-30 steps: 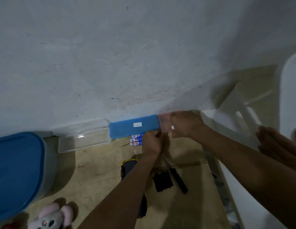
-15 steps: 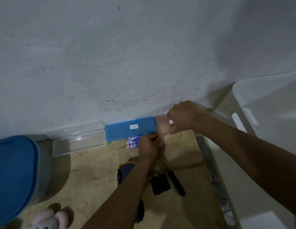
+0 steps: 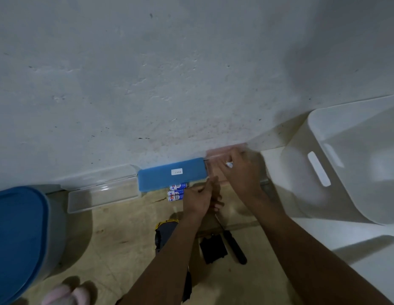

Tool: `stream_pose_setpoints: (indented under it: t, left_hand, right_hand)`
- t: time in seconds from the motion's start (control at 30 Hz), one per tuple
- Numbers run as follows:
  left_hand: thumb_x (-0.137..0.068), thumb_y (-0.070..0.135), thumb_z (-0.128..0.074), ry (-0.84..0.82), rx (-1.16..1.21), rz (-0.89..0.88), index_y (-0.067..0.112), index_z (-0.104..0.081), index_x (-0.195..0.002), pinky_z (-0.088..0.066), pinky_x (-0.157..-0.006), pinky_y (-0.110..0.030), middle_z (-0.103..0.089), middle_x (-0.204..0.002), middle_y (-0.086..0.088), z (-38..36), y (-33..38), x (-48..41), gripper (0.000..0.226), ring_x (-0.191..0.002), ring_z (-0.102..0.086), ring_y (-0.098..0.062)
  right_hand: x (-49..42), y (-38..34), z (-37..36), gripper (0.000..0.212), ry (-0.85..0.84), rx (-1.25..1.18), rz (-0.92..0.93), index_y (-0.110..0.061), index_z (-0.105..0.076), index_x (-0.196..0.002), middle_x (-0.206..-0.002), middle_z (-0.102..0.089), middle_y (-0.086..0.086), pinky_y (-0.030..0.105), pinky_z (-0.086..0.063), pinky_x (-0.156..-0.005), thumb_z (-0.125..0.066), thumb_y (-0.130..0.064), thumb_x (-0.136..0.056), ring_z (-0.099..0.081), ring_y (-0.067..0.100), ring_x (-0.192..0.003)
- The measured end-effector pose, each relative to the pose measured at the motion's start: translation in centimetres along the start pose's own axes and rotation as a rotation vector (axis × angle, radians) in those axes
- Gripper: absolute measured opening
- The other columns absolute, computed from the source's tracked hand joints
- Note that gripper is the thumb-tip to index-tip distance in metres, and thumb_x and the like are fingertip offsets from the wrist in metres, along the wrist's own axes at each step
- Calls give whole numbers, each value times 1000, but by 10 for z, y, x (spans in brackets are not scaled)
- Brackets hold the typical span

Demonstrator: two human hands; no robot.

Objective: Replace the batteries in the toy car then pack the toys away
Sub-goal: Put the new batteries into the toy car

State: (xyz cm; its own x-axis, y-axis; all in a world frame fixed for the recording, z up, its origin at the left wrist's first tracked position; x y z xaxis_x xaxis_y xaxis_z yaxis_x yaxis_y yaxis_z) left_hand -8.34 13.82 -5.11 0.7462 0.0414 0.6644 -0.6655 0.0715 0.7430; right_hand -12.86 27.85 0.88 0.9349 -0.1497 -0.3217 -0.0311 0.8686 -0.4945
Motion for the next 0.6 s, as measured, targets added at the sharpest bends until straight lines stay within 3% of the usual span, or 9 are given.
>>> stream_pose_setpoints:
  t: [0.07,0.17,0.27,0.33,0.5,0.6]
  left_hand:
    - [-93,39,-65,-6,31,21,7,-72,-85,-58,-47,-27,-75,-72,-17,-1,0,2,34,-52,-70,-25]
    - [-92,41,-66,-16,57,36,8,-72,-84,-58,-47,-27,-75,-74,-20,-2,1,2,34,-50,-70,-23]
    - [-89,44,-69,-24,62,56,6,-72,-88,-58,-47,-27,-76,-74,-19,-2,1,2,38,-50,-70,-22]
    - [-90,43,-68,-25,51,55,5,-73,-90,-58,-47,-26,-76,-74,-18,-1,2,2,38,-49,-70,-21]
    - [-93,38,-66,-9,43,45,1,-73,-90,-59,-48,-29,-76,-73,-19,-1,1,1,38,-49,-69,-22]
    - [-93,38,-65,-8,29,32,0,-74,-91,-59,-49,-29,-75,-71,-18,0,-1,-1,39,-50,-70,-23]
  right_hand:
    - [7,-1,-17,22,-227,-57,58,-17,-52,-71,-67,-56,-2,23,-43,-55,-70,-19,-84,-47,7,-60]
    - [-1,5,-30,21,-407,-55,91,-19,-55,-71,-69,-58,-6,26,-41,-58,-71,-11,-81,-50,11,-62]
    - [-11,4,-36,10,-605,5,127,-21,-61,-91,-94,-68,-4,28,-48,-69,-69,-19,-86,-60,14,-81]
    - [-14,4,-39,15,-717,63,161,-23,-63,-101,-106,-68,-5,32,-53,-80,-67,-24,-87,-63,15,-91]
    - [-17,6,-23,30,-809,37,198,-27,-66,-116,-119,-67,-3,37,-51,-88,-68,-34,-87,-62,19,-103]
    - [-15,0,1,30,-749,-29,158,-25,-69,-115,-114,-70,-5,24,-50,-81,-70,-32,-86,-64,14,-98]
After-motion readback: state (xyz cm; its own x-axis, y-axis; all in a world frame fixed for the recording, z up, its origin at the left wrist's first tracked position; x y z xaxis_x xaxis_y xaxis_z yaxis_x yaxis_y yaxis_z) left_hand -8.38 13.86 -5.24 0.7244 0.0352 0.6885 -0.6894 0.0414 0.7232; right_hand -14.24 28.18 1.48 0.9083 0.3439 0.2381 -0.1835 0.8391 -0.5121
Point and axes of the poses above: each hand's wrist, its own x-axis away from the middle knuckle, its own z-axis out of the back of the hand, y = z × x, the point moved 5 cm from there along -x, towards the middle knuckle
